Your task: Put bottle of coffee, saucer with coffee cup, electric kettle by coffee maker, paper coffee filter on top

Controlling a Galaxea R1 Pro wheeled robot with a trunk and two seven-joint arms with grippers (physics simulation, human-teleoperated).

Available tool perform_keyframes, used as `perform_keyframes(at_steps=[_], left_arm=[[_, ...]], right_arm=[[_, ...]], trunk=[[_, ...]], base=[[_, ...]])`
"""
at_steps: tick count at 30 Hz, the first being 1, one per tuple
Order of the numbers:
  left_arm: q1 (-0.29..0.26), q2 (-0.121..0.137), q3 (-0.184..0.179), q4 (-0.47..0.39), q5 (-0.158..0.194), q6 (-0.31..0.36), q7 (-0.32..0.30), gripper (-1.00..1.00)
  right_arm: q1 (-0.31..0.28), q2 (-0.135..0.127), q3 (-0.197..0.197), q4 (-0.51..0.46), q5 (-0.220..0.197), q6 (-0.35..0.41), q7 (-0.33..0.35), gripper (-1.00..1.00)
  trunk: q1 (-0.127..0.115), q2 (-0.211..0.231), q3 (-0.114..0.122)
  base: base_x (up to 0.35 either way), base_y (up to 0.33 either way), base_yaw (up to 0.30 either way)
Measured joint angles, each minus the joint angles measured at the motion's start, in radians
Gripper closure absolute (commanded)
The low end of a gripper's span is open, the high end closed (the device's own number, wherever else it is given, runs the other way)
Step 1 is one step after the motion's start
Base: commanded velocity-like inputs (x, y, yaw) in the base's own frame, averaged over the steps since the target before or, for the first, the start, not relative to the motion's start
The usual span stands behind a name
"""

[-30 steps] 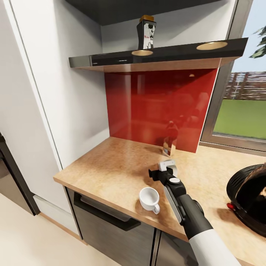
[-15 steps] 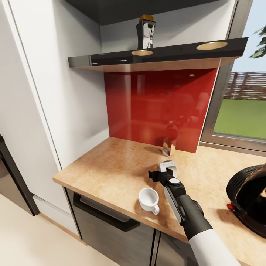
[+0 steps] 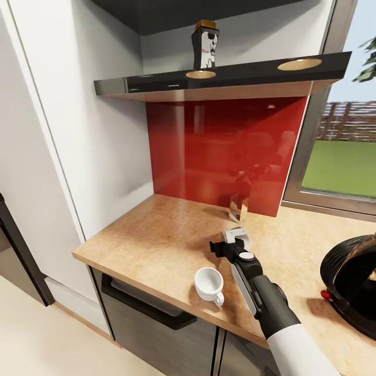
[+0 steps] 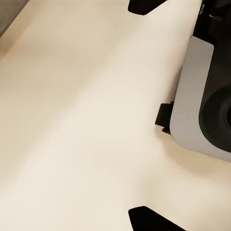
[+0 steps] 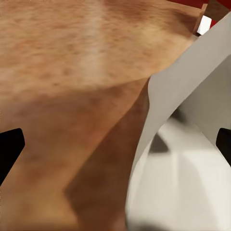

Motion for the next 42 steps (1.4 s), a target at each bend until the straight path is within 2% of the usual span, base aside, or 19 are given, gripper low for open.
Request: perform_keyframes(at_steps=[21, 22, 26, 28, 42], left_arm=[[0.0, 0.0, 0.0, 0.0, 0.0, 0.0, 0.0, -1.0], [0.0, 0.0, 0.0, 0.0, 0.0, 0.0, 0.0, -1.0], [0.0, 0.0, 0.0, 0.0, 0.0, 0.0, 0.0, -1.0], [0.0, 0.0, 0.0, 0.0, 0.0, 0.0, 0.0, -1.0], [0.0, 0.0, 0.0, 0.0, 0.0, 0.0, 0.0, -1.0]], right_arm=[[0.0, -0.001, 0.0, 0.0, -0.002, 0.0, 0.001, -1.0], [0.0, -0.001, 0.0, 0.0, -0.002, 0.0, 0.001, 1.0], [0.0, -0.008, 0.0, 0.0, -0.003, 0.0, 0.001, 1.0], [-0.001, -0.009, 0.0, -0.001, 0.014, 0.002, 0.0, 1.0], [0.0, -0.011, 0.0, -0.001, 0.006, 0.001, 0.002, 1.0]], trunk=[[0.0, 0.0, 0.0], [0.0, 0.0, 0.0], [0.0, 0.0, 0.0], [0.0, 0.0, 0.0], [0.0, 0.0, 0.0]], base=[[0.0, 0.0, 0.0], [0.0, 0.0, 0.0], [0.0, 0.0, 0.0], [0.0, 0.0, 0.0], [0.0, 0.0, 0.0]])
